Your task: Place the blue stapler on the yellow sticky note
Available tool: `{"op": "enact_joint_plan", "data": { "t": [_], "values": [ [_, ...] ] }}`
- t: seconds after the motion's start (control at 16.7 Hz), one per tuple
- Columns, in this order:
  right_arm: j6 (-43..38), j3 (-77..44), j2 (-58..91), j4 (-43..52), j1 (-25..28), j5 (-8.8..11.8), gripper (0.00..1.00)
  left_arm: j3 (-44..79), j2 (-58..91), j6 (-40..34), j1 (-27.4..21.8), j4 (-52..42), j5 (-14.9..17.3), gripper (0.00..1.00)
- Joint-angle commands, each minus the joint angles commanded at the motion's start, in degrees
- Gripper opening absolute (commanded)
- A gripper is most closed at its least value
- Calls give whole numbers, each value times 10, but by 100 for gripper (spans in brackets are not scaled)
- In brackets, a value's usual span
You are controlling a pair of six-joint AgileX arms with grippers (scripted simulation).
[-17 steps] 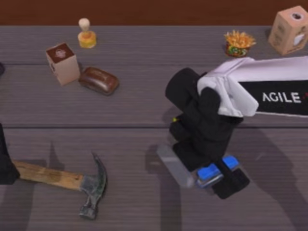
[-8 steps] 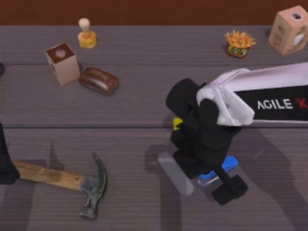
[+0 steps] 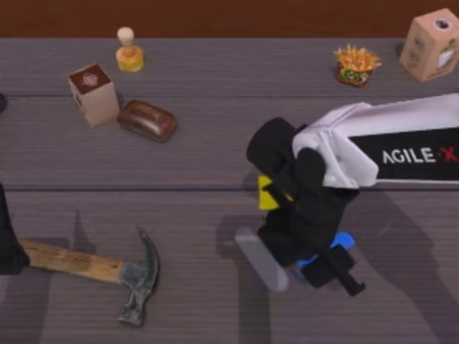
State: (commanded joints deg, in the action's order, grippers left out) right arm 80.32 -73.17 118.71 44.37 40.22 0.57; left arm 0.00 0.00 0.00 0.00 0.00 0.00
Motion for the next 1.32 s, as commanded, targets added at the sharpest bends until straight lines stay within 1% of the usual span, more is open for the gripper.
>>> {"op": "enact_joint_plan", "data": {
  "t": [0.18,0.24,0.84,0.96,1.2,1.32],
  "values": [
    [0,0,0,0,0,0,2,0,0,0,0,0,0,100],
    [0,0,0,0,0,0,0,0,0,0,0,0,0,100],
    [1,-9,-3,10,-1,0,0,0,0,0,0,0,0,100],
    [2,-33,-16,43,-1,0,0,0,0,0,0,0,0,100],
    [6,-94,-53,158,3,1,0,0,0,0,0,0,0,100],
    [6,-118,-71,195,3,1,0,0,0,0,0,0,0,100]
  ]
}}
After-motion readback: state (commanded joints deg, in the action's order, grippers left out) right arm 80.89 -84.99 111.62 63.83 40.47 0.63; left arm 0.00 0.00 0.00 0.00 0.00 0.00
